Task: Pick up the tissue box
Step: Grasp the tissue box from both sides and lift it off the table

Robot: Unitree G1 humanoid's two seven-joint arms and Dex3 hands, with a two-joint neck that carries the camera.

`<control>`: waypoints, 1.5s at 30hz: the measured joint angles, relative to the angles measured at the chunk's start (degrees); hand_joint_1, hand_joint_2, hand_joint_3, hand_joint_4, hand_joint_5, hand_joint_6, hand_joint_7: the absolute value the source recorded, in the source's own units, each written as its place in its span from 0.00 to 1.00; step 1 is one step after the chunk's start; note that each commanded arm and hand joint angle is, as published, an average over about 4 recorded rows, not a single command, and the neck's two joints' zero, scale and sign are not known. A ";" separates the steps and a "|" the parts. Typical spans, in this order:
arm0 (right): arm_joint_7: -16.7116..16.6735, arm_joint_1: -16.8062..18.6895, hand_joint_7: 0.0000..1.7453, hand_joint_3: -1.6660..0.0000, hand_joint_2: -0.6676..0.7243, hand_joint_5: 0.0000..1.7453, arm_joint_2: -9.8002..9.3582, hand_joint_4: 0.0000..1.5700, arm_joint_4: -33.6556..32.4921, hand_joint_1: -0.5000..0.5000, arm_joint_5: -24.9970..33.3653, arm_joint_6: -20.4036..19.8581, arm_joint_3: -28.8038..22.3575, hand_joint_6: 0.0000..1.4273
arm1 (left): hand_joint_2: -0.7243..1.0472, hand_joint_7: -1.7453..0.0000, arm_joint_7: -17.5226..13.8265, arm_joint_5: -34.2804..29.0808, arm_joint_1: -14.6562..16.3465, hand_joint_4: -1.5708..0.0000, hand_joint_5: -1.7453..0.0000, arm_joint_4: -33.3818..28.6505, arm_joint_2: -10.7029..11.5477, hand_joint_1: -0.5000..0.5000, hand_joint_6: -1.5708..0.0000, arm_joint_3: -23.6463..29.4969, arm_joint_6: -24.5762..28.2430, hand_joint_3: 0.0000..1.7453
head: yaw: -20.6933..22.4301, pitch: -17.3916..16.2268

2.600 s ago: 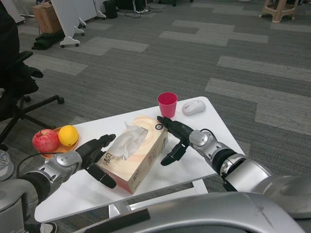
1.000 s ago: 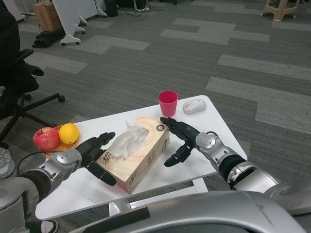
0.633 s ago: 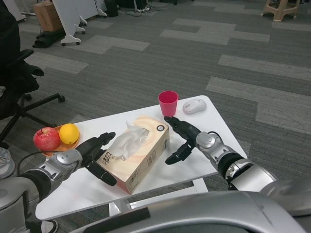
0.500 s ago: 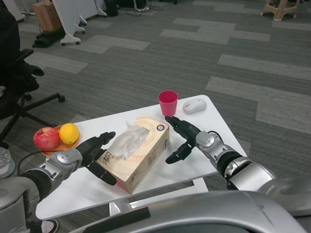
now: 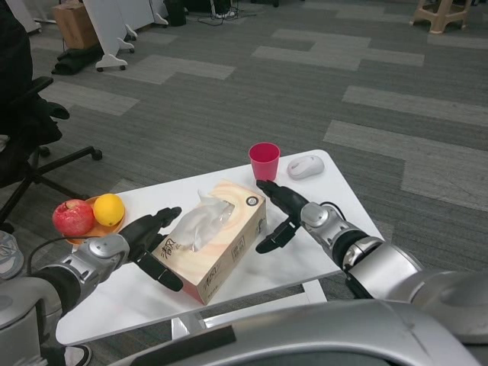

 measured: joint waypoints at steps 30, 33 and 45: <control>-4.59 -6.13 0.00 0.71 0.40 0.11 1.76 0.00 8.76 0.58 -0.07 0.03 5.04 0.00 | 0.60 1.00 0.00 0.00 -0.05 0.76 1.00 0.00 -0.05 1.00 1.00 0.00 0.00 0.05 | -0.47 0.09; -4.80 -6.20 0.00 0.71 0.38 0.11 1.94 0.00 8.87 0.58 -0.10 0.03 5.93 0.00 | 0.60 1.00 0.00 0.00 -0.05 0.76 1.00 0.00 -0.05 1.00 1.00 0.00 0.00 0.03 | -0.50 0.06; -5.75 -6.51 0.00 0.71 0.34 0.11 2.10 0.00 9.00 0.58 -0.08 0.06 9.20 0.00 | 0.60 1.00 0.00 0.00 -0.05 0.76 1.00 0.03 -0.05 1.00 1.00 0.00 0.00 0.05 | -0.46 0.13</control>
